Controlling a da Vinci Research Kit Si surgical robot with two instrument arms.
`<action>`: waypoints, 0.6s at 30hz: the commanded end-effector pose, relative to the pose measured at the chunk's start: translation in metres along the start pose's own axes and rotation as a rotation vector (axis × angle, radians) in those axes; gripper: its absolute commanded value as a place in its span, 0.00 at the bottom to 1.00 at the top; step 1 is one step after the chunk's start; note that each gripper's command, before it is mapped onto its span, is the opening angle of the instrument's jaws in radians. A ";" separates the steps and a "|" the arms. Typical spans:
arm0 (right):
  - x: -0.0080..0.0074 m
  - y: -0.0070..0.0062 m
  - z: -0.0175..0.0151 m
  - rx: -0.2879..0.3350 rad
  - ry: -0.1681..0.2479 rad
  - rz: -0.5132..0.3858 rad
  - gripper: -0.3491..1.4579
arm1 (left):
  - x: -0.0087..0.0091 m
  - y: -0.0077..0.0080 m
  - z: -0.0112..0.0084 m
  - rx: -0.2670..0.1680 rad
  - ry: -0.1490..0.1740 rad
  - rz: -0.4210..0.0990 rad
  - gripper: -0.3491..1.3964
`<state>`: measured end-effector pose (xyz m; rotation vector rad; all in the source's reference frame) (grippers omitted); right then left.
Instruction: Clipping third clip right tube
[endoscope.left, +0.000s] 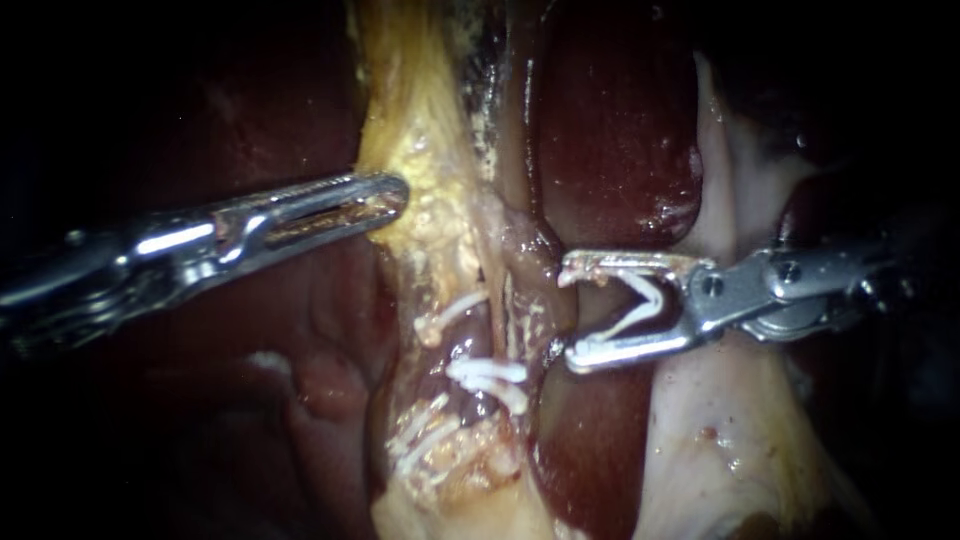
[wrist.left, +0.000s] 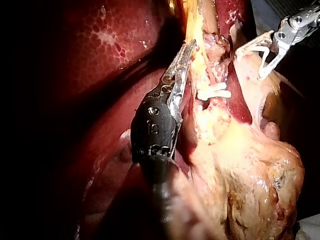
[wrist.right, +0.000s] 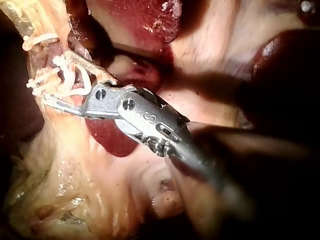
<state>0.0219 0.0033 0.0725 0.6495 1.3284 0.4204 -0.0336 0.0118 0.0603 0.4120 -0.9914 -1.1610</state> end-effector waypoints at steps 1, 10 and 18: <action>-0.0004 0.0000 0.0005 0.006 -0.004 0.027 0.52 | -0.0004 -0.0001 -0.0007 0.000 -0.014 -0.008 0.00; -0.0025 0.0026 0.0037 -0.008 -0.013 0.177 0.52 | -0.0021 -0.0020 -0.0046 0.002 -0.048 -0.006 0.00; -0.0036 0.0046 0.0056 -0.037 -0.033 0.250 0.52 | -0.0022 -0.0023 -0.0052 0.003 -0.050 -0.008 0.00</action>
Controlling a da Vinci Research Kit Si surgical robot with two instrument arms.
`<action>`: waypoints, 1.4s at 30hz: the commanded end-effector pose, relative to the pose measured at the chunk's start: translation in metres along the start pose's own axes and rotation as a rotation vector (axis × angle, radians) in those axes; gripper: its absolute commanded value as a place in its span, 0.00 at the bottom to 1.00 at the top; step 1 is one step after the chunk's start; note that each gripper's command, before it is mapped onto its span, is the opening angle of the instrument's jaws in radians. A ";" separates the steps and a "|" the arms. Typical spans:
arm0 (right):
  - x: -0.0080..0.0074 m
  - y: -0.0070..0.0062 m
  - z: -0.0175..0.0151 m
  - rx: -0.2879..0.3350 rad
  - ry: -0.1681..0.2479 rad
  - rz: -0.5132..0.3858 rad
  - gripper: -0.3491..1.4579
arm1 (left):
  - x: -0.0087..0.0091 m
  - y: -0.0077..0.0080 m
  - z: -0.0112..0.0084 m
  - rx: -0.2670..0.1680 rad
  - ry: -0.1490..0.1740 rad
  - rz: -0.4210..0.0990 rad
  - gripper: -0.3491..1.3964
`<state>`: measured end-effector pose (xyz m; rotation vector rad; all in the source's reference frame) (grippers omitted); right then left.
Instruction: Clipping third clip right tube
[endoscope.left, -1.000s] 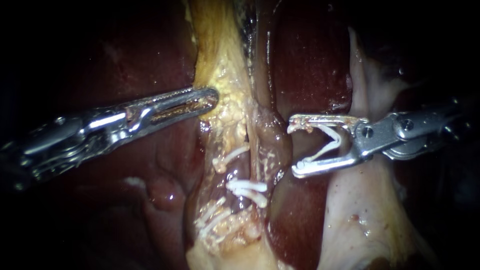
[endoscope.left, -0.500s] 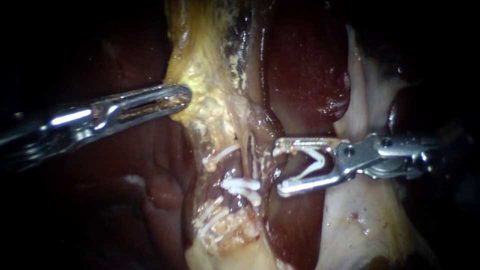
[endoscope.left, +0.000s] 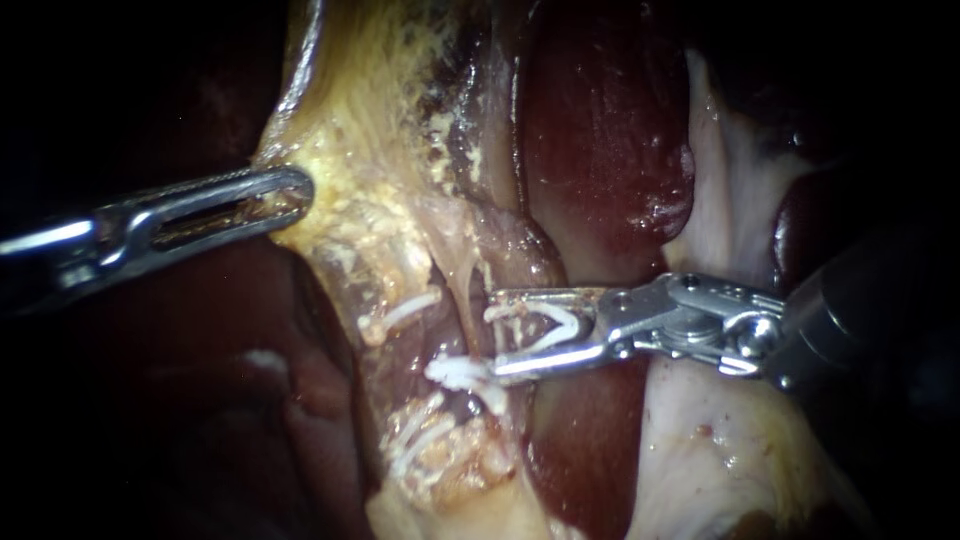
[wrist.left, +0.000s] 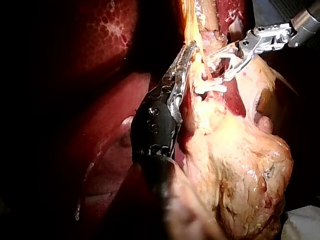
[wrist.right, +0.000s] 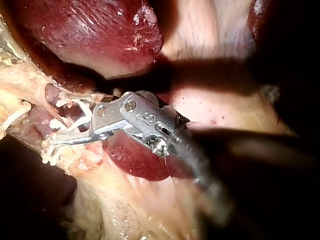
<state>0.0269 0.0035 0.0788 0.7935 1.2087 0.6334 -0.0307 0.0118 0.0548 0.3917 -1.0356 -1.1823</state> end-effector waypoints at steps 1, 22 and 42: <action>0.0000 0.0001 0.0005 -0.007 -0.001 0.003 0.52 | 0.0000 0.0000 0.0000 0.000 0.000 0.001 0.00; 0.0018 -0.0017 0.0039 0.293 0.110 0.085 0.48 | 0.0000 0.0014 -0.0001 -0.002 -0.001 0.002 0.00; 0.0056 -0.0012 0.0043 0.320 0.176 0.158 0.45 | 0.0002 0.0021 0.0003 -0.002 -0.001 0.003 0.00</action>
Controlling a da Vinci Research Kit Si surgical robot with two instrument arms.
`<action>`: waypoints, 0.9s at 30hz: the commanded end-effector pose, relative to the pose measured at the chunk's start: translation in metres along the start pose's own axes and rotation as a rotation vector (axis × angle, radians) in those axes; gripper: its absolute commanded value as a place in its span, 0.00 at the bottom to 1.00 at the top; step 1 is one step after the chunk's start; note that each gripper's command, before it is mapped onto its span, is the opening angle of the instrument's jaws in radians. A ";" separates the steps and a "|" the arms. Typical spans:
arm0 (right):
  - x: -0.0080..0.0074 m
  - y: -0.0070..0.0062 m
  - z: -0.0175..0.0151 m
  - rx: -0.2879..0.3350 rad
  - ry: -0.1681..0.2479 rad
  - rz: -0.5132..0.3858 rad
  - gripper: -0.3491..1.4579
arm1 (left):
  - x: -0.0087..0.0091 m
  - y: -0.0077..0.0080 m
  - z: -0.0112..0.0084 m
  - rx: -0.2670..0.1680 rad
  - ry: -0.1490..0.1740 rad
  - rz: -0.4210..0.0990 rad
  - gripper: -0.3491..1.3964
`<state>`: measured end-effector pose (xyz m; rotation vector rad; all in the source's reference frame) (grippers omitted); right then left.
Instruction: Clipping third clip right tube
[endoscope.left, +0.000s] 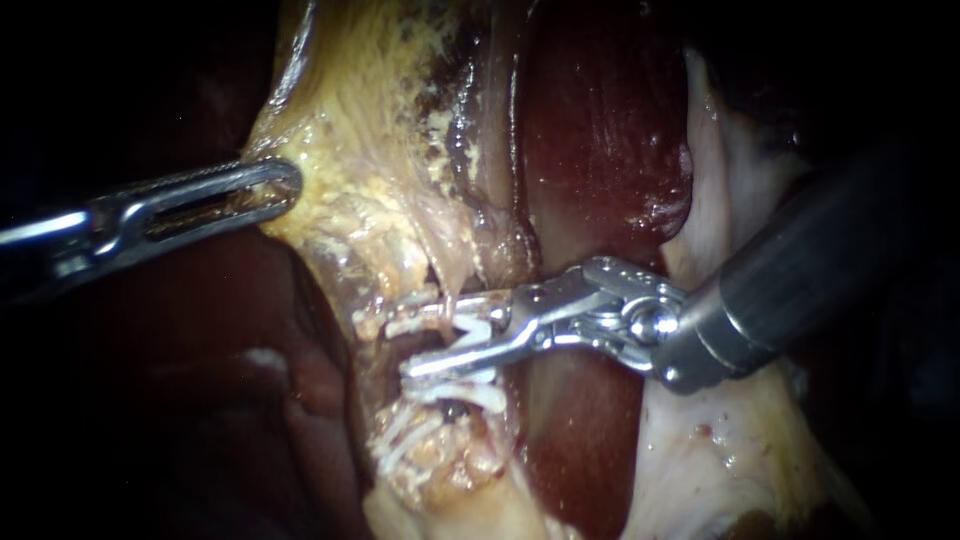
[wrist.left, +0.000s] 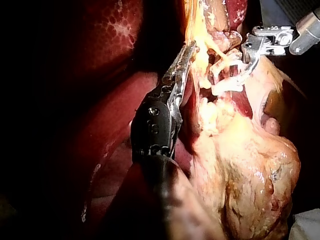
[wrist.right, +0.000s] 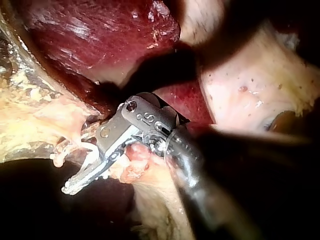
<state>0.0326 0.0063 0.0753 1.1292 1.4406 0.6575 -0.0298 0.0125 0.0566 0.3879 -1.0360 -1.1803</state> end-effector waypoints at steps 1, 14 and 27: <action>0.0001 0.0001 -0.0001 -0.004 0.001 0.000 0.45 | 0.0000 0.0000 0.0000 0.000 0.000 0.000 0.00; 0.0001 0.0008 -0.0022 -0.101 -0.017 0.104 0.00 | 0.0000 0.0000 0.0000 -0.001 0.000 0.000 0.00; -0.0002 0.0013 -0.0028 -0.129 -0.027 0.114 0.00 | 0.0000 -0.0001 0.0000 -0.001 0.000 0.000 0.00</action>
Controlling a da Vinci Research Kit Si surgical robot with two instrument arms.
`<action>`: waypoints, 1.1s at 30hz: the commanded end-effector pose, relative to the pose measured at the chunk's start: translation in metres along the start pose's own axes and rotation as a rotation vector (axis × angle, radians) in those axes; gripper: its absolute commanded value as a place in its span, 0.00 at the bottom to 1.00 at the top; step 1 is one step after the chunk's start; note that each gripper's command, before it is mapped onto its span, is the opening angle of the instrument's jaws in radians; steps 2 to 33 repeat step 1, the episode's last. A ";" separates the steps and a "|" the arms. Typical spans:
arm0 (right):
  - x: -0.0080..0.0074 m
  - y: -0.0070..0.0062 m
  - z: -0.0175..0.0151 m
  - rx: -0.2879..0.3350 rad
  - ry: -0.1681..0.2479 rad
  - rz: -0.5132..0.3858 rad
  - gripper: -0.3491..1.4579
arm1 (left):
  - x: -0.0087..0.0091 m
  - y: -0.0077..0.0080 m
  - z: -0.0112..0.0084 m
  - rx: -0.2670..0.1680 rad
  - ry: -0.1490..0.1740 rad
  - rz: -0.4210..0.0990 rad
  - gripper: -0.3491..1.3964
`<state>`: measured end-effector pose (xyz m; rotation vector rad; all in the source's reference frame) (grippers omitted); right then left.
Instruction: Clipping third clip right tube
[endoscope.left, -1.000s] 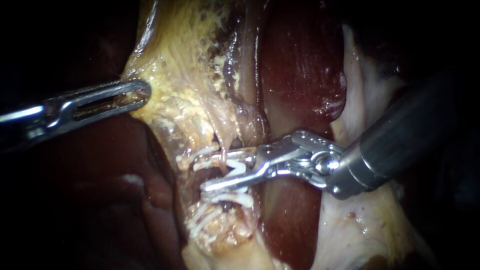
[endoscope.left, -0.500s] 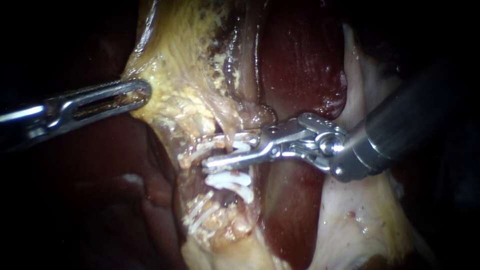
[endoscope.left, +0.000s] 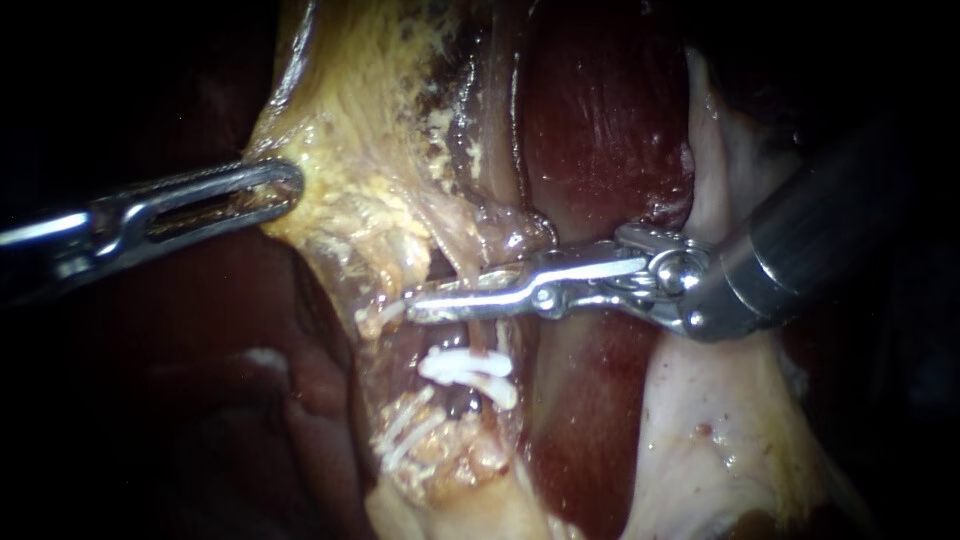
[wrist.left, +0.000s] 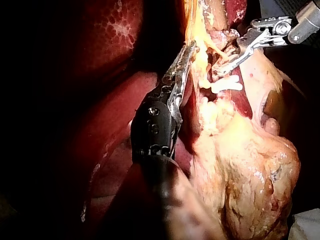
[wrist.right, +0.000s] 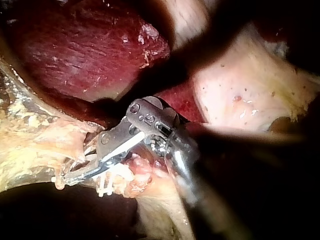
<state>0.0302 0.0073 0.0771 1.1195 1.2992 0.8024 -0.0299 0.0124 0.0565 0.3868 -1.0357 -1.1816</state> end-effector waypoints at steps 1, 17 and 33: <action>-0.0001 0.0000 0.0000 0.003 -0.003 0.005 0.00 | 0.0000 0.0001 0.0000 0.000 0.000 0.000 0.00; -0.0001 0.0000 0.0000 0.003 -0.003 0.005 0.00 | 0.0000 0.0001 0.0000 0.000 0.000 0.000 0.00; -0.0001 0.0000 0.0000 0.003 -0.003 0.005 0.00 | 0.0000 0.0001 0.0000 0.000 0.000 0.000 0.00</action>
